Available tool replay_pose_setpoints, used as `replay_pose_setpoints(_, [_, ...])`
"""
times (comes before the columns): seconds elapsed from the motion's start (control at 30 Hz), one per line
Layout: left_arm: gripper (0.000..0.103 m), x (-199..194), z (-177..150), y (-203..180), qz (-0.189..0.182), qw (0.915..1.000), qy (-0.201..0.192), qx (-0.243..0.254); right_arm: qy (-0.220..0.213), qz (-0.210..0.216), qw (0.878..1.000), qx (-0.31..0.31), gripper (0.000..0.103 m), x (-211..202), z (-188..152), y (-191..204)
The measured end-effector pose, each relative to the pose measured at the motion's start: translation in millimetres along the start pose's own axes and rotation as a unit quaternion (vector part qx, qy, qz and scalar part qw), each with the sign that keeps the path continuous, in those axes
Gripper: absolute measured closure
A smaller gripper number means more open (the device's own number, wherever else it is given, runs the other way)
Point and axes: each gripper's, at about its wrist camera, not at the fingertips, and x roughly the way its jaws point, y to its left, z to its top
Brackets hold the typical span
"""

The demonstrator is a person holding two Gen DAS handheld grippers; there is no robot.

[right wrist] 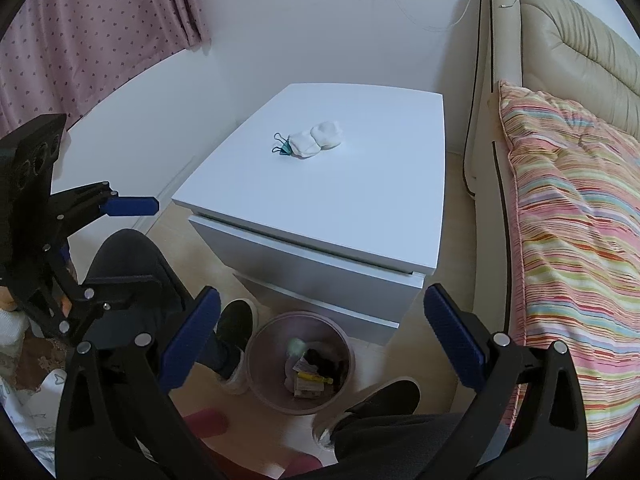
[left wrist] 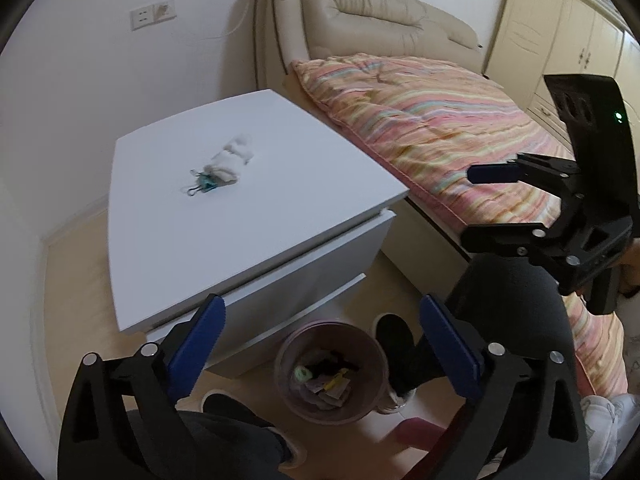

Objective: Collect trash
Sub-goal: 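Hold the green ring over the wastebasket and open the left gripper, then reach the right gripper to the white socks on the table and close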

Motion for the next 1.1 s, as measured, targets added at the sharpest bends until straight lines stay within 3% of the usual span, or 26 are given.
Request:
replay_pose_setpoints(0.57, [0.008,0,-2,32,0.025,0.9982,-0.006,-0.054,-0.001,0.016,1.000,-0.010,0.003,9,8,7])
replay_pose_setpoints(1.1, [0.007,-19,25,62,0.054,0.9949,-0.052,-0.068,0.014,0.018,0.995,-0.095,0.003,52,105,15])
